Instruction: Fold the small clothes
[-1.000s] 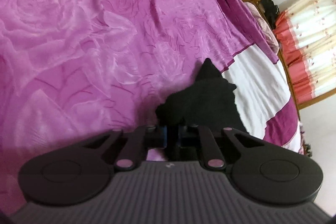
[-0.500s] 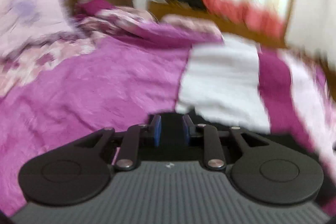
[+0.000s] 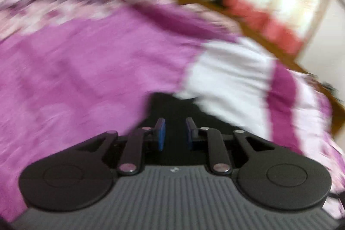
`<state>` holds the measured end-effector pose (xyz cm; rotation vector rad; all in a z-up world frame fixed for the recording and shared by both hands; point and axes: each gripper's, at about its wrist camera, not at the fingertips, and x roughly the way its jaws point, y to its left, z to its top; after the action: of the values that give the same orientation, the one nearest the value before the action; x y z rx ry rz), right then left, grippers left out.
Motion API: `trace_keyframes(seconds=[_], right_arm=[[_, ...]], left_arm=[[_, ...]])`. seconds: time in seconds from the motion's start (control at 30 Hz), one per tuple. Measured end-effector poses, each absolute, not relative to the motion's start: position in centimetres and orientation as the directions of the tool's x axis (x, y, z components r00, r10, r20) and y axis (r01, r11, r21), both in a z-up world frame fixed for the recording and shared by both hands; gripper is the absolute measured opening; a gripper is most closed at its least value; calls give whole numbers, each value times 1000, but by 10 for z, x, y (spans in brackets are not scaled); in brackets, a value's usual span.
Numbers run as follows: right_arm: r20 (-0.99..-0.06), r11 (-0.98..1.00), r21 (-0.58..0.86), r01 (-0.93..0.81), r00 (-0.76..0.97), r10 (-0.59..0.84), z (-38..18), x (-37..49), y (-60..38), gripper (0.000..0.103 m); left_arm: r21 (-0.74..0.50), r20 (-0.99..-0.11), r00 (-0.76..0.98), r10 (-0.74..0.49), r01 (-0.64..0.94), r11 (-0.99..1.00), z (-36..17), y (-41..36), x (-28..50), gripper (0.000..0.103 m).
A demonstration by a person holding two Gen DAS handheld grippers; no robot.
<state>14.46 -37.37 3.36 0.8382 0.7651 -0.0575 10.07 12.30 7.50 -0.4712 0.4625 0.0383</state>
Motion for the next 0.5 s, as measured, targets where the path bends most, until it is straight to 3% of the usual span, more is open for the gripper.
trace_keyframes(seconds=[0.03, 0.07, 0.1, 0.17, 0.3, 0.4, 0.5], right_arm=[[-616, 638, 693, 335, 735, 283, 29, 142, -378, 103], [-610, 615, 714, 335, 729, 311, 29, 140, -380, 103], [-601, 604, 729, 323, 724, 338, 26, 141, -380, 103], [-592, 585, 746, 319, 720, 362, 20, 151, -376, 103], [-550, 541, 798, 265, 688, 474, 8, 194, -386, 103], [-568, 579, 799, 163, 518, 639, 13, 242, -402, 103], [-411, 397, 906, 146, 531, 741, -7, 255, -431, 103]], left_arm=[[-436, -419, 896, -146, -57, 898, 81, 109, 101, 23], [-460, -401, 885, -236, 29, 888, 84, 96, 101, 29], [-484, -381, 864, -329, 117, 867, 82, 81, 101, 53], [-461, -364, 809, -462, 274, 844, 75, 43, 94, 87], [-195, -438, 757, -485, 447, 873, 56, -35, 74, 84], [44, -445, 779, -442, 512, 858, 45, -77, 61, 84], [229, -394, 782, -483, 593, 772, 38, -109, 49, 84]])
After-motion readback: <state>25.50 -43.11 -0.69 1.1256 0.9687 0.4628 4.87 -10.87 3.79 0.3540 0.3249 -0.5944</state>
